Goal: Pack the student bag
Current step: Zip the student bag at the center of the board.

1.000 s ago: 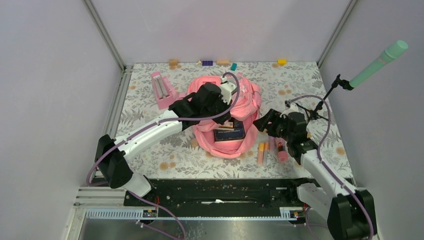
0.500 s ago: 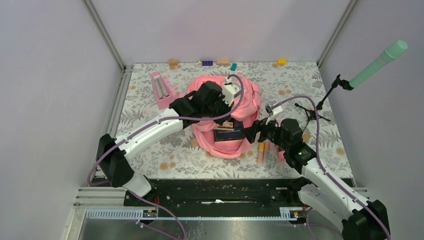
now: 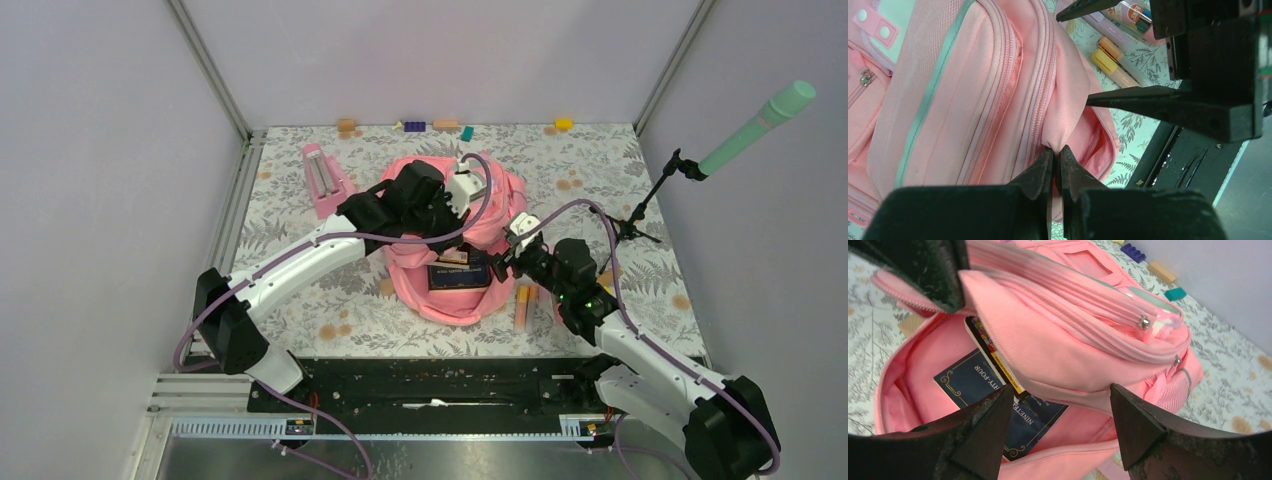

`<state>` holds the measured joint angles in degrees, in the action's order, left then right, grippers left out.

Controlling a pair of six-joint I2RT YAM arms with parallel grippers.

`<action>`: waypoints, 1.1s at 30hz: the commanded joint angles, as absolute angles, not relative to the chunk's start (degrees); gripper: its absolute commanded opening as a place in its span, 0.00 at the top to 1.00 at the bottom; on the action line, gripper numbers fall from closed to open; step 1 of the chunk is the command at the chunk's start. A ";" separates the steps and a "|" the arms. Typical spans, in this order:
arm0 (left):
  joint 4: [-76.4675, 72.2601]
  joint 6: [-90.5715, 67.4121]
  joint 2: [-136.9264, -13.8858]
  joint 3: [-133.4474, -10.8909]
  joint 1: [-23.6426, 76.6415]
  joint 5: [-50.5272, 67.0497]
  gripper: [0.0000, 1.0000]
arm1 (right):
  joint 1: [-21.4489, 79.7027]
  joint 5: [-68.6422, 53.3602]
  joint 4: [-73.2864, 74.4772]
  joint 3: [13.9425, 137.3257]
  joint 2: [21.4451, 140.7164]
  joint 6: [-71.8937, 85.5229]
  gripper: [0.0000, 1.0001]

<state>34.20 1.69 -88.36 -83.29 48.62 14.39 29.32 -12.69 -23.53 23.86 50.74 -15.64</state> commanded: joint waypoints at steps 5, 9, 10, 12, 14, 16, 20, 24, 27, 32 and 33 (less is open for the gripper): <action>29.16 1.81 -87.26 -87.63 49.13 19.45 0.96 | 36.56 -7.86 -25.93 27.30 54.10 -30.55 0.24; 29.03 1.56 -87.47 -87.58 49.13 20.74 0.96 | 41.96 5.60 -35.89 25.44 58.00 -37.93 0.27; 28.90 1.55 -87.59 -87.58 49.13 21.02 0.96 | 42.52 7.80 -38.58 25.37 59.08 -38.57 0.34; 28.67 1.45 -87.57 -87.37 49.13 21.05 0.96 | 42.85 10.70 -43.04 25.53 60.73 -38.52 0.45; 28.57 1.56 -87.67 -87.23 49.13 20.80 0.95 | 42.82 11.37 -44.31 26.05 61.05 -37.70 0.61; 28.25 1.69 -87.47 -86.84 49.12 20.03 0.91 | 42.85 11.21 -42.98 26.88 60.80 -36.46 0.81; 25.18 1.48 -85.21 -84.25 49.13 17.09 0.43 | 42.84 14.33 -41.05 27.12 60.55 -33.05 1.00; 20.38 -1.93 -78.47 -77.79 49.13 11.24 0.14 | 42.27 17.35 -42.95 25.33 60.07 -30.18 1.00; 10.93 -5.46 -69.14 -65.61 49.09 6.86 0.01 | 41.04 16.69 -39.83 26.05 59.63 -26.52 1.00; 2.73 -10.61 -57.13 -47.23 48.29 3.13 0.01 | 35.45 12.51 -32.27 28.92 58.06 -16.28 1.00; 2.08 -11.61 -56.24 -44.54 47.80 2.65 0.01 | 34.38 11.57 -31.73 29.07 57.71 -14.84 1.00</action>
